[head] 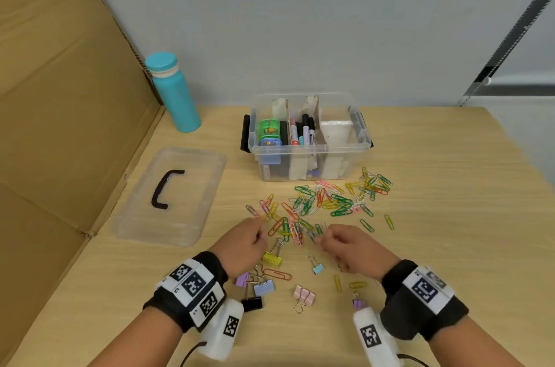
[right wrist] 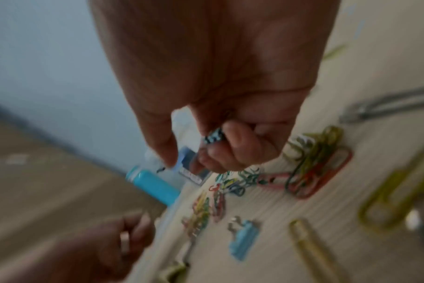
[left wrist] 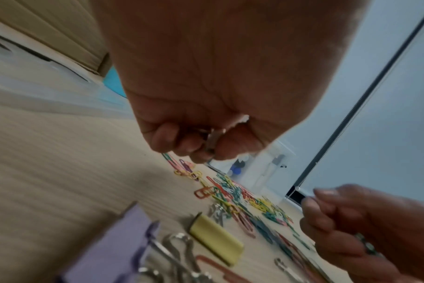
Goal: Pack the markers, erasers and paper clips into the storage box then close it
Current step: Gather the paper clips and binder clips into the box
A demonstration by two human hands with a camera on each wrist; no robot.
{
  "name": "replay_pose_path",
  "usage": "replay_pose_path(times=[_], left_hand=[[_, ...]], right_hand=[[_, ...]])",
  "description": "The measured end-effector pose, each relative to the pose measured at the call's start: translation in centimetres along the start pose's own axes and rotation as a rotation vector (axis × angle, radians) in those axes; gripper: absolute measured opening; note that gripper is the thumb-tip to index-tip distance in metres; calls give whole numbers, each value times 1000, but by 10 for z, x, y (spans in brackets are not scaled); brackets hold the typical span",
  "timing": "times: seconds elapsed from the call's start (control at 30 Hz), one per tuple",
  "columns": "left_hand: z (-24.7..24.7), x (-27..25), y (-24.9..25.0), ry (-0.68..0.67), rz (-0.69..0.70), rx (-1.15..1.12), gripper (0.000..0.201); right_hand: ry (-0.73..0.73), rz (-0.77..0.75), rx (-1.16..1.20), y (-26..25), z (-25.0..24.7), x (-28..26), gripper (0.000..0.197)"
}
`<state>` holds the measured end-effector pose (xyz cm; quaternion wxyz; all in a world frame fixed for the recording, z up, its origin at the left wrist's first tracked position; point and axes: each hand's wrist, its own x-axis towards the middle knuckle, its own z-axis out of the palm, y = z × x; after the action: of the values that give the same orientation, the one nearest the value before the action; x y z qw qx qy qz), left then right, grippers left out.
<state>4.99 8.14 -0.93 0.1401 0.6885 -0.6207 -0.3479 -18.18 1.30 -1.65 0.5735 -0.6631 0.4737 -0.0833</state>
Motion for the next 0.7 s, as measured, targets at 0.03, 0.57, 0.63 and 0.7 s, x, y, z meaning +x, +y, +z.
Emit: replay_pose_path(times=[0.03,0.57,0.63,0.7], left_hand=[[2,0,1,-17,-34,8,11],[-6,-6,-4,-53,-100,162,33],[-14,-5,-6,-33,-81,97,40],[-20,-3,-6,8,-62,52,53]], right_hand=[[1,-38,-212,1,4,0,20],[-46,-115,-475,-43,-24,-7,17],[82,-167,-421,-70,-53,-3,16],[264,-204,-361,-97,-80,11,17]])
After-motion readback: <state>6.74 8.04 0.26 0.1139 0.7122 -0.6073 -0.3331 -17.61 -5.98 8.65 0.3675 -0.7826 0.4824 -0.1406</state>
